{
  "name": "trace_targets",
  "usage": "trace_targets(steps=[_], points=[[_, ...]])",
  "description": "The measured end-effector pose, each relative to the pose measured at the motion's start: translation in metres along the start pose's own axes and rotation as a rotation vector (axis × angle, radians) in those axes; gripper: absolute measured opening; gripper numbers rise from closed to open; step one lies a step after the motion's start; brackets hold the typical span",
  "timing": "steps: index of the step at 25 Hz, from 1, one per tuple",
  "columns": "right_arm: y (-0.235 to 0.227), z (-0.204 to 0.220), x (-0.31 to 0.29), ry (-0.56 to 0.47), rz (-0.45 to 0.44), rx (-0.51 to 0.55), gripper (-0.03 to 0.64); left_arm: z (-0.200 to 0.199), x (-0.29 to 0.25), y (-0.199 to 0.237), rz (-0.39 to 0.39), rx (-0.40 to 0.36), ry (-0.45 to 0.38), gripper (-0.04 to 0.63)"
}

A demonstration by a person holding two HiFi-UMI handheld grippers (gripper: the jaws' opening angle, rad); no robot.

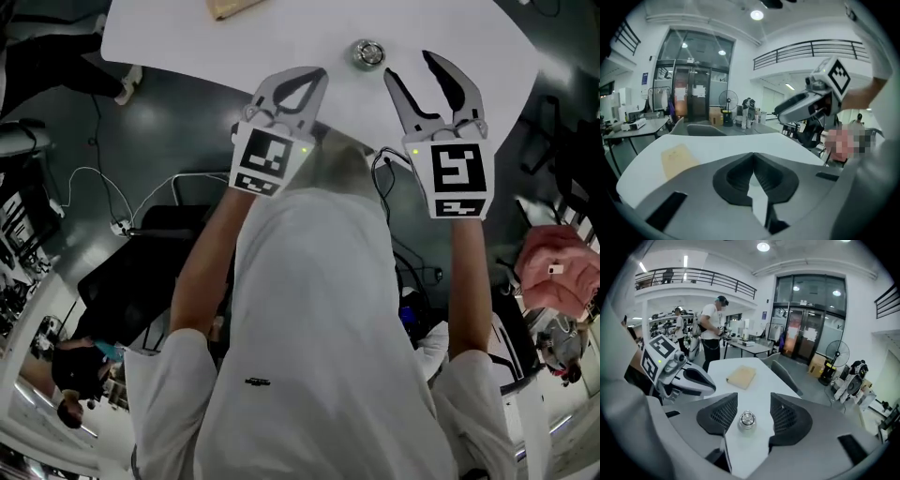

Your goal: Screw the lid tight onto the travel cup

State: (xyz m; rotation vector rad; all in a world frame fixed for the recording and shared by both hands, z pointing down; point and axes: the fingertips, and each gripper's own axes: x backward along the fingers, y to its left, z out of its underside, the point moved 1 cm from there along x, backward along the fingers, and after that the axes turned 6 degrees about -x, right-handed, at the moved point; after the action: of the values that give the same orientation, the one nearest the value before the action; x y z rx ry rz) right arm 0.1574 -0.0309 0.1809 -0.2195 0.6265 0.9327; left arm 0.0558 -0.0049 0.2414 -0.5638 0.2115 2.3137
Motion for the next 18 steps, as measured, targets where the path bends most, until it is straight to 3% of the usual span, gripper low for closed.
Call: trace_targets(steps=[10, 13, 18], points=[[0.008, -0.032, 0.082, -0.188, 0.127, -0.068, 0.142, -0.053, 0.097, 0.011, -0.140, 0.169, -0.076, 0.005], [0.015, -0.032, 0.098, -0.231, 0.157, -0.091, 0.115, -0.075, 0.118, -0.003, -0.113, 0.156, -0.131, 0.005], [0.021, -0.040, 0.102, -0.325, 0.129, -0.153, 0.100, -0.108, 0.119, 0.007, -0.162, 0.154, -0.238, 0.005]])
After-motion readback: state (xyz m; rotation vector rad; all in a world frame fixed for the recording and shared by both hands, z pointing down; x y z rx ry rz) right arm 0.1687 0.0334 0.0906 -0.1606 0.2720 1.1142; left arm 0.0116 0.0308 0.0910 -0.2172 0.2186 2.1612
